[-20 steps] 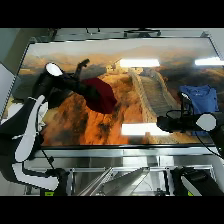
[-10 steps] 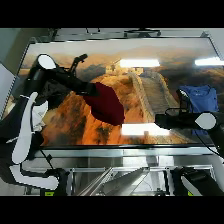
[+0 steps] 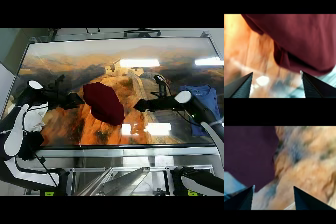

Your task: Fold the shirts.

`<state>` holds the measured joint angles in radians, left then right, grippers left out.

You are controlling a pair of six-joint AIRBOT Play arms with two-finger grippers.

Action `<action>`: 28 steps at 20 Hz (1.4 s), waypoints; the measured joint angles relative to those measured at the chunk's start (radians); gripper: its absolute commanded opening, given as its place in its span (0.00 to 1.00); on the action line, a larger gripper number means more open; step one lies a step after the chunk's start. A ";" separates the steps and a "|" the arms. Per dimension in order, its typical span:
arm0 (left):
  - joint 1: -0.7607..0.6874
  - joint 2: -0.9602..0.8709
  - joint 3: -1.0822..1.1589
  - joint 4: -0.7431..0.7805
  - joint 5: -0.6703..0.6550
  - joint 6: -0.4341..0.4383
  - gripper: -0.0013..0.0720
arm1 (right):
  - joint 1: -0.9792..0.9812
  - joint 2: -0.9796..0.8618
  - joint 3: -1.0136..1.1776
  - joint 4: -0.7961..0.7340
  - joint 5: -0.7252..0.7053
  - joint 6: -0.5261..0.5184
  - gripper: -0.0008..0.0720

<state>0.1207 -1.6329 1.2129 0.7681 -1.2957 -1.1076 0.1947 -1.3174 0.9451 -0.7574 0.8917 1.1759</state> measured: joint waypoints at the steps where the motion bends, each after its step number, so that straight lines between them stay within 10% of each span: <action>1: 0.000 -0.024 -0.020 -0.042 0.019 0.032 0.89 | 0.002 -0.056 0.038 0.016 -0.002 -0.019 0.78; 6: -0.074 -0.145 -0.043 -0.173 -0.004 0.143 0.76 | 0.009 -0.265 0.198 0.085 -0.008 -0.064 0.78; 8: -0.109 -0.182 -0.027 -0.192 -0.033 0.160 0.14 | 0.017 -0.320 0.251 0.098 -0.007 -0.071 0.78; 9: -0.123 -0.193 -0.017 -0.199 -0.040 0.167 0.02 | 0.025 -0.348 0.279 0.103 -0.004 -0.074 0.78; 14: -0.162 -0.217 0.038 -0.212 -0.090 0.180 0.02 | 0.085 -0.486 0.404 0.117 0.022 -0.079 0.77; 18: -0.167 -0.221 0.061 -0.212 -0.130 0.180 0.02 | 0.118 -0.570 0.465 0.186 0.060 -0.104 0.03; 28: -0.071 0.018 0.088 -0.212 -0.199 0.095 0.01 | 0.081 -0.420 0.557 0.390 0.206 -0.228 0.04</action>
<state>0.0498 -1.6146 1.3010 0.5556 -1.4948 -1.0130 0.2760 -1.7374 1.5021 -0.3676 1.0973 0.9482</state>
